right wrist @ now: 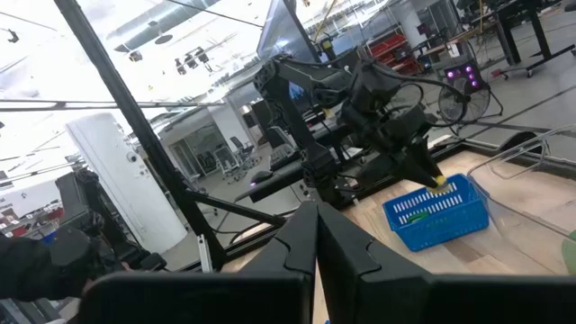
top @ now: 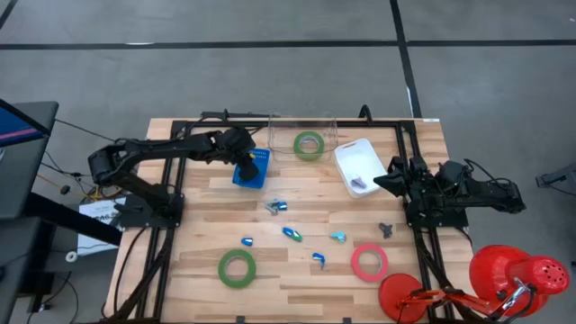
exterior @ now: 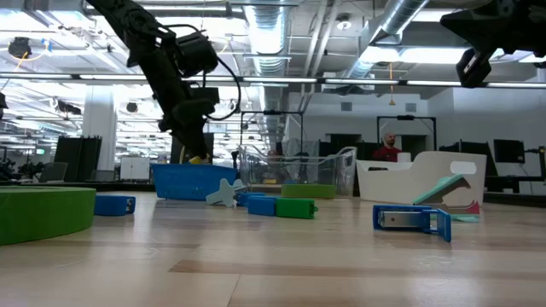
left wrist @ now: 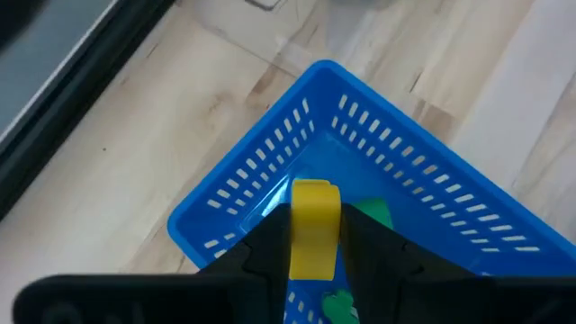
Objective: Pick and place Stapler, Stapler remover, tape
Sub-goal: Put the yellow stapler into the blue bin
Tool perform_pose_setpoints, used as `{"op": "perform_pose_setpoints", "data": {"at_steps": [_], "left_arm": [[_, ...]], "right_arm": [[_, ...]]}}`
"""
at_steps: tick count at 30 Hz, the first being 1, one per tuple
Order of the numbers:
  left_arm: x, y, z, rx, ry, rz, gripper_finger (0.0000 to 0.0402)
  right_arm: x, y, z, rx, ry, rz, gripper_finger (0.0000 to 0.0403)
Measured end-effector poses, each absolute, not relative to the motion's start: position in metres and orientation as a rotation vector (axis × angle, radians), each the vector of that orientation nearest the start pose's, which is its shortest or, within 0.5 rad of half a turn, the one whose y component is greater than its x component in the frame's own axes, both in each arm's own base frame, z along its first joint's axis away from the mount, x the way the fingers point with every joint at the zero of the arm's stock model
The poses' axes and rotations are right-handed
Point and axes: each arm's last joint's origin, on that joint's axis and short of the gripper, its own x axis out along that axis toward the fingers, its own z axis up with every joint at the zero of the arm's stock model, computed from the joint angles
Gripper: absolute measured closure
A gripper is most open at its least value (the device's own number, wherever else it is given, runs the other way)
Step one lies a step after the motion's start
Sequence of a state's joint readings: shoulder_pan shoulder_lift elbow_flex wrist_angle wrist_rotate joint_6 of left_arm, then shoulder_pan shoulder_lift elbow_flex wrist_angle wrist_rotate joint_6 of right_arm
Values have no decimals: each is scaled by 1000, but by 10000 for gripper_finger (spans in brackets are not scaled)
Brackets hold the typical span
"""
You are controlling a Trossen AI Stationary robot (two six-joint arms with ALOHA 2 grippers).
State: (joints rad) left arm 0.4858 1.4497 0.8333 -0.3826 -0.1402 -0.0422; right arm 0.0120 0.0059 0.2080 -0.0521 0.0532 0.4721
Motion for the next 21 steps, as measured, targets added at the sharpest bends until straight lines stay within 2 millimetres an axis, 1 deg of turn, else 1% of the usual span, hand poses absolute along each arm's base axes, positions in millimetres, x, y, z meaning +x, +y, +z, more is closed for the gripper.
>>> {"op": "perform_pose_setpoints", "data": {"at_steps": [8, 21], "left_arm": [[246, 134, 180, -226, 1020, 596, 316], [248, 135, 180, -230, 997, 602, 314]], "right_arm": [[80, -1, 227, 476, -156, -5, 402], [80, -1, 227, 476, -156, -5, 402]]}}
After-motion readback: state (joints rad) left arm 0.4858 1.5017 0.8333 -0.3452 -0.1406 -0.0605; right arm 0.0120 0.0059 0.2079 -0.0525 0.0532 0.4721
